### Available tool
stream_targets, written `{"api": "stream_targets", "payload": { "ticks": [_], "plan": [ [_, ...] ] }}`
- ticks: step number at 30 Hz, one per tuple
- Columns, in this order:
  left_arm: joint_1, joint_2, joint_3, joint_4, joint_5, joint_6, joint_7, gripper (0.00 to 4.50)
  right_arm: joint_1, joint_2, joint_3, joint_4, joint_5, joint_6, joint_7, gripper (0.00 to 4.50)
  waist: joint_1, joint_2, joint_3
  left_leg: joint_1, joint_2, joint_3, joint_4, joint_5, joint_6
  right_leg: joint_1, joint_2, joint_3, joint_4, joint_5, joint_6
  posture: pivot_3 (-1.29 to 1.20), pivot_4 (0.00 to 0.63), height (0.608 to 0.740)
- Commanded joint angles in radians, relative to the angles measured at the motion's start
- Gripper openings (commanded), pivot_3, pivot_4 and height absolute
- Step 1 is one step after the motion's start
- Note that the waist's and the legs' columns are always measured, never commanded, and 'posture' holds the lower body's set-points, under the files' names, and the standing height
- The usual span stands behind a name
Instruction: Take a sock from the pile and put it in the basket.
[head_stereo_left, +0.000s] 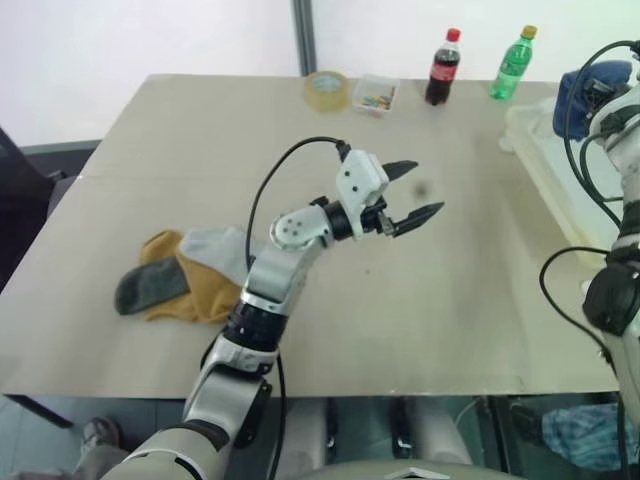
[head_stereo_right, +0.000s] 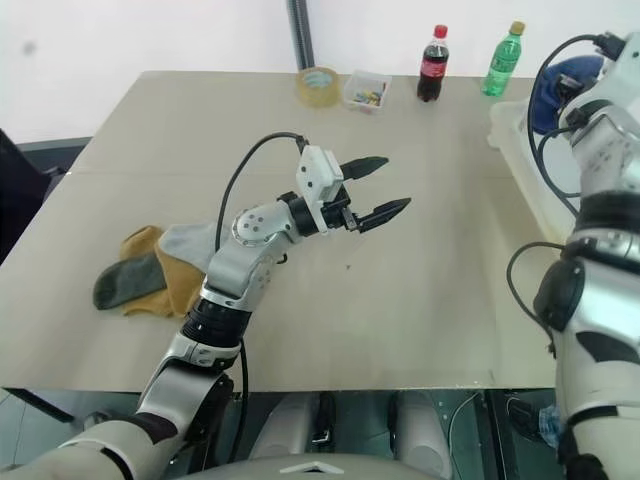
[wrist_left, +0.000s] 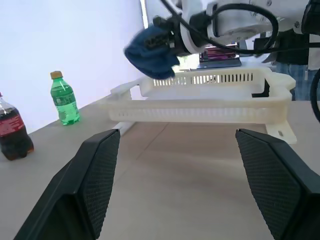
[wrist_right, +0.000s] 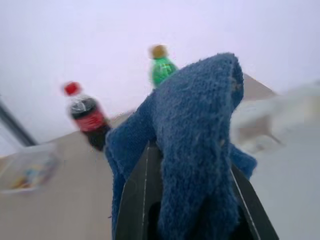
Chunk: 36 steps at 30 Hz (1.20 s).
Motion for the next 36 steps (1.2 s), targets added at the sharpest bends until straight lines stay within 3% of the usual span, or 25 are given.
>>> {"api": "stream_targets", "payload": {
  "ticks": [1,8,11,14,15,18,22,28,32,36],
  "plan": [
    [-0.026,-0.023,-0.003,-0.009,0.013,-0.036,0.025,3.94,-0.045,-0.032,-0.029,0.150,-0.012,-0.090,0.023,1.08,-0.006,0.000,0.000,0.000,0.000,0.001,-0.001,0.000,0.000,0.000,0.000,0.001,0.000,0.000,0.000,0.00,0.150,0.740],
    [-0.003,-0.042,0.019,-0.009,0.016,-0.054,0.056,3.94,-0.017,-0.073,-0.037,0.171,-0.026,-0.115,0.035,3.93,-0.010,0.002,0.001,0.000,0.001,0.003,-0.003,0.000,0.000,-0.006,0.000,0.007,0.002,0.001,0.001,0.00,0.150,0.740],
    [-0.008,-0.024,0.058,0.004,0.015,-0.057,0.082,3.94,0.035,-0.097,-0.007,0.070,-0.042,-0.125,0.104,3.93,-0.008,0.002,0.001,0.000,0.001,0.003,-0.003,0.000,0.000,-0.006,0.000,0.007,0.002,0.001,0.002,0.00,0.150,0.740],
    [-0.062,0.035,0.150,0.093,0.026,-0.076,0.140,3.94,0.285,-0.077,0.037,-0.443,0.029,0.000,0.244,3.93,-0.008,0.002,0.001,0.000,0.001,0.003,-0.003,0.000,0.000,-0.006,0.000,0.008,0.002,0.001,0.002,0.00,0.150,0.740],
    [-0.077,0.060,0.173,0.120,0.022,-0.072,0.141,3.94,0.380,-0.075,0.045,-0.637,0.073,0.072,0.277,4.49,-0.010,0.002,0.001,0.000,0.002,0.002,-0.003,0.000,0.000,-0.006,0.000,0.008,0.002,0.001,0.002,0.00,0.150,0.740],
    [-0.069,0.159,0.228,0.111,-0.056,-0.007,0.044,3.94,0.657,-0.069,0.068,-1.194,0.234,0.272,0.310,4.49,-0.015,0.003,0.001,-0.001,0.004,0.001,-0.003,0.001,-0.001,-0.009,0.001,0.009,0.004,0.001,0.002,0.00,0.150,0.740],
    [0.053,0.330,0.299,-0.039,-0.190,0.174,-0.091,3.94,0.966,-0.125,0.054,-1.642,0.389,0.423,0.377,4.49,-0.014,0.004,0.001,0.000,0.005,0.000,-0.005,0.001,-0.002,-0.010,0.002,0.011,0.004,0.001,0.002,0.00,0.150,0.740],
    [0.373,0.589,0.493,-0.285,-0.326,0.387,-0.158,3.94,1.400,-0.219,-0.012,-1.859,0.303,0.399,0.490,4.49,-0.008,-0.003,0.001,0.002,0.003,-0.001,-0.001,0.000,-0.002,-0.005,0.000,0.010,0.003,0.001,0.003,0.00,0.150,0.740],
    [0.664,0.679,0.682,-0.402,-0.388,0.461,-0.203,3.94,1.517,-0.216,-0.063,-1.875,0.281,0.373,0.526,4.49,-0.011,-0.003,0.001,0.003,0.004,-0.001,0.002,-0.002,0.002,-0.005,-0.002,0.010,0.004,-0.002,0.004,0.00,0.150,0.740],
    [0.960,0.698,0.864,-0.465,-0.407,0.466,-0.309,3.94,1.549,-0.225,-0.063,-1.831,0.249,0.348,0.567,4.49,-0.008,-0.005,-0.001,0.006,0.006,-0.002,0.003,-0.005,-0.003,-0.004,-0.002,0.008,0.004,-0.003,0.003,0.00,0.150,0.740]
  ]
}}
